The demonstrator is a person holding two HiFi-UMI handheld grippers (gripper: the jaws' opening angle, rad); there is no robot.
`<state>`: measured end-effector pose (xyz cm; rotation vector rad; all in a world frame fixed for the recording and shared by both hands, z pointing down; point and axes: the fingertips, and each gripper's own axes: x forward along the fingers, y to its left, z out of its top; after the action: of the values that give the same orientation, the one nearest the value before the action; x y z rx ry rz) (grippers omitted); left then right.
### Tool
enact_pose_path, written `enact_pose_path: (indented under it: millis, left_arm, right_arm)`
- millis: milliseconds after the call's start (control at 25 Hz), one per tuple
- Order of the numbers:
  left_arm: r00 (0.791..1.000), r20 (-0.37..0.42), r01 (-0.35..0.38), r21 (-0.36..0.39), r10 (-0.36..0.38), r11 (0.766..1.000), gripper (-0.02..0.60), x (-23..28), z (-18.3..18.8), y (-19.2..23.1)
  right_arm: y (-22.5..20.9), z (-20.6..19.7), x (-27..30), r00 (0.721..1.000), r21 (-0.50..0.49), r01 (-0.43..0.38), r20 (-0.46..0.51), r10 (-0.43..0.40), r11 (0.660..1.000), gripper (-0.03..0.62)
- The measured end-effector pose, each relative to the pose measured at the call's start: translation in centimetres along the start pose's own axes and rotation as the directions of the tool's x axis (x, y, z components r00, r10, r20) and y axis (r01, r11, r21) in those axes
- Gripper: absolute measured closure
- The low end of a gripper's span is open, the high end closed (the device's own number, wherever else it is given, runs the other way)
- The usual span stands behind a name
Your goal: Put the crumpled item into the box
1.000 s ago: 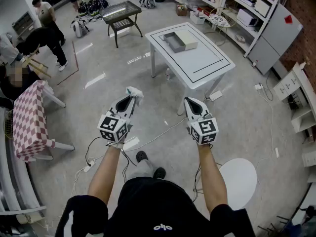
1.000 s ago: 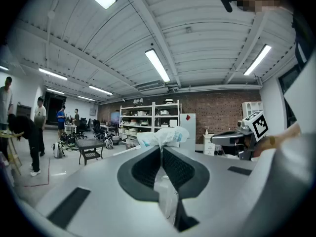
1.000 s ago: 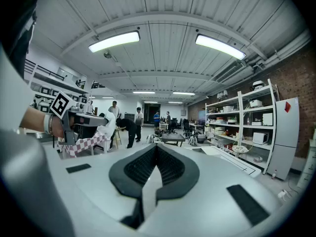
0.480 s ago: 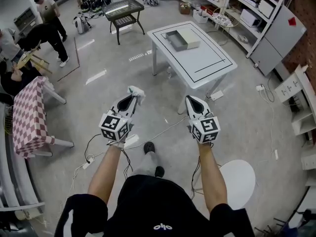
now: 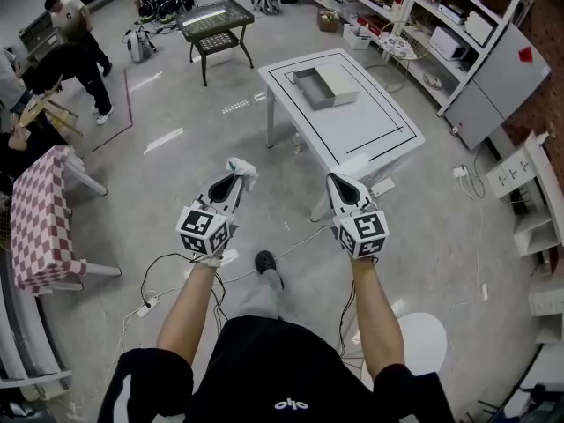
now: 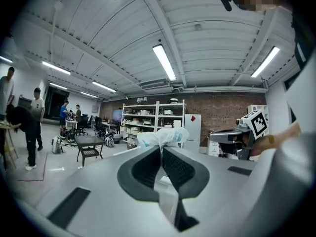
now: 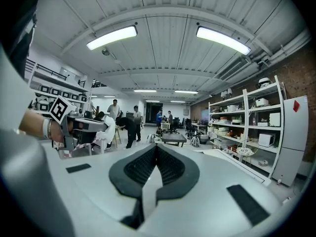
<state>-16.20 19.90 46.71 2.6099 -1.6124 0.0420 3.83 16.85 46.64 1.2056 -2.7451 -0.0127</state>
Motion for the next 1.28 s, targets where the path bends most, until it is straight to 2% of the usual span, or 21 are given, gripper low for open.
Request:
enact_pose_path:
  millis: [320,560,1280]
  left_arm:
    - [1.0,0.007,0.023,-0.013,-0.023,1.0,0.56,10.5,1.5,7.2]
    - [0.999,0.011,0.052,-0.007,-0.052,0.999,0.56,16.3,2.5,11.1]
    - [0.992,-0.018,0.124,-0.03,-0.125,0.992,0.56,27.6,1.4,14.7]
  right_arm:
    - [-6.8,1.5,10.5,1.0,-0.011,0.013,-0.018,-0.014,1.0,0.586]
    - [-10.4,1.9,15.8,0.999,-0.01,0.038,-0.021,-0.039,0.999,0.586]
    - [-18.4,1.1,22.8,0.994,-0.01,0.095,-0.052,-0.095,0.995,0.586]
